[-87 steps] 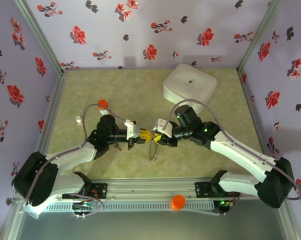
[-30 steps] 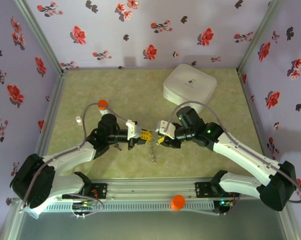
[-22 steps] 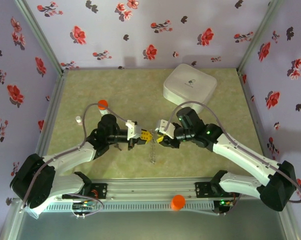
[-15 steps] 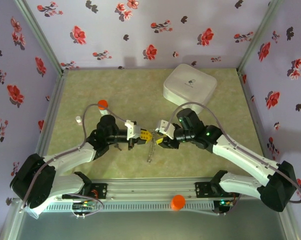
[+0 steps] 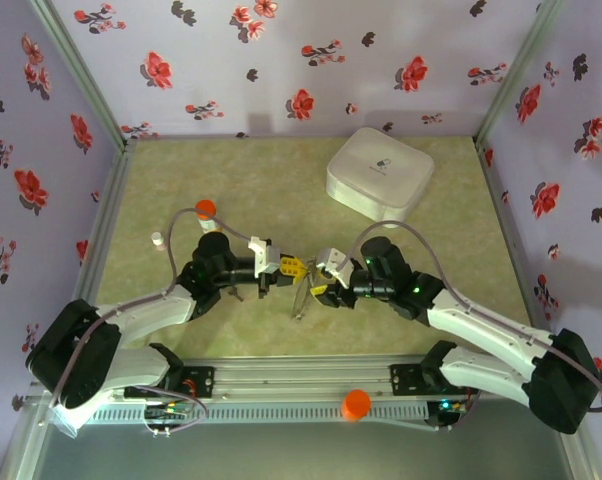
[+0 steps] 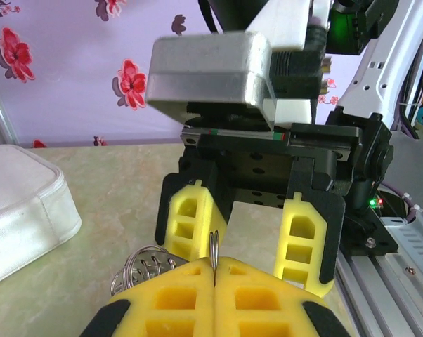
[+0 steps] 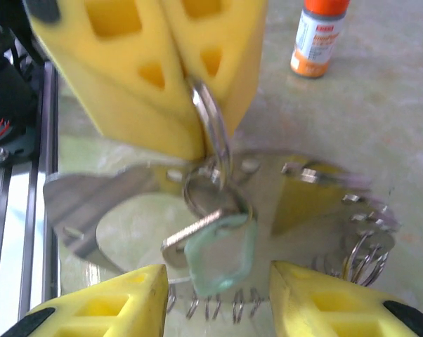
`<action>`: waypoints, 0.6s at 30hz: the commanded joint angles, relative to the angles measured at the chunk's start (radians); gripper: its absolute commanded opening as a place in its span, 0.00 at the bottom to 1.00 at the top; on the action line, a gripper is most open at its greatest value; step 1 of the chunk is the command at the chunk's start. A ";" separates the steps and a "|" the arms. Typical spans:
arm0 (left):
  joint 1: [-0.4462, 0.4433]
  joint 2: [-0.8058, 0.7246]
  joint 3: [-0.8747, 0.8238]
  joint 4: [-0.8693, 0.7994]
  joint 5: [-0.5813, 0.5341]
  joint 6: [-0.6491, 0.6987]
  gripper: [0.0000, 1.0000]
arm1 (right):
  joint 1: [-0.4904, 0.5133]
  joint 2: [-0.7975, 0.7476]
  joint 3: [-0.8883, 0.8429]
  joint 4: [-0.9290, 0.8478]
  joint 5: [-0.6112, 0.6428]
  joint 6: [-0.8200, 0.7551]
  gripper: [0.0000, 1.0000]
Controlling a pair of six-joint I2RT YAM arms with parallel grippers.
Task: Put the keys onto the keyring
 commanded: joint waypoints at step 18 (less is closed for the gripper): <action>0.010 0.005 0.001 0.072 -0.002 -0.026 0.00 | 0.010 -0.001 0.007 0.044 0.066 -0.023 0.16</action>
